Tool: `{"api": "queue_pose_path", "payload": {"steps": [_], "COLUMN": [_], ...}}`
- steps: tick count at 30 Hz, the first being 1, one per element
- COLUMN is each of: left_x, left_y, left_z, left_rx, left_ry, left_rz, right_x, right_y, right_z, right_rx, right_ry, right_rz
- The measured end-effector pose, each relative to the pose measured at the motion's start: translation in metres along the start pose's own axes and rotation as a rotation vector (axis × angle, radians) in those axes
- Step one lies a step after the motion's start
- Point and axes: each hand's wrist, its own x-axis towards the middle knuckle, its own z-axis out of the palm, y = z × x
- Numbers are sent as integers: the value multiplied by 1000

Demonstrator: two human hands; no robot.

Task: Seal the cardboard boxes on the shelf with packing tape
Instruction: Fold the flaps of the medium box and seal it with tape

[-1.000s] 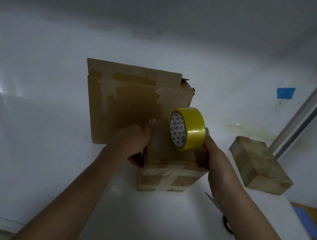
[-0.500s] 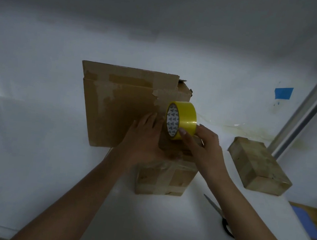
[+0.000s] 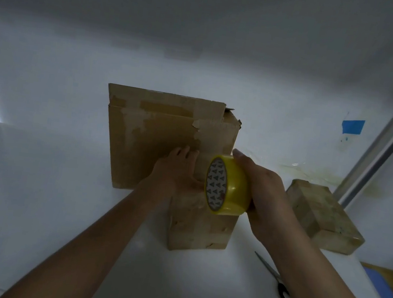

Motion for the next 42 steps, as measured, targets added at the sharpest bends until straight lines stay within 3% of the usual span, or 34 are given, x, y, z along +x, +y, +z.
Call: {"api": "queue_pose_path", "payload": {"steps": [5, 9, 12, 14, 17, 22, 26, 30, 32, 35, 38, 42], "left_x": [-3, -30, -60, -75, -81, -75, -72, -79, -79, -79, -81, -79], "left_y": [5, 18, 31, 41, 52, 61, 65, 69, 68, 68, 70, 71], "left_z": [7, 17, 18, 12, -4, -9, -2, 11, 13, 14, 17, 23], "left_rx": [-77, -334, -463, -703, -1146, -1276, -1426, -1564, -1562, -1569, -1563, -1516], "left_ry": [110, 305, 571, 649, 403, 128, 116, 140, 169, 187, 186, 201], "left_rz": [12, -55, -99, -134, -162, -204, -272, -171, -148, -166, -153, -139], "right_x": [-4, -7, -11, -13, -14, -14, -16, -19, -13, 9, 21, 14], "right_y": [-7, -9, -9, -6, -1, 11, 20, 28, 36, 65, 97, 123], "right_z": [-3, -3, 1, 3, 6, 5, -7, -39, -66, -122, -166, -181], "right_rx": [-84, -119, -119, -131, -174, -266, -372, -445, -684, -1110, -1333, -1546], "right_ry": [82, 111, 94, 86, 83, 33, -17, -8, 14, 67, 111, 104], "right_rz": [-39, -78, -89, -93, -83, -86, -71, -74, -33, 200, 419, 519]}}
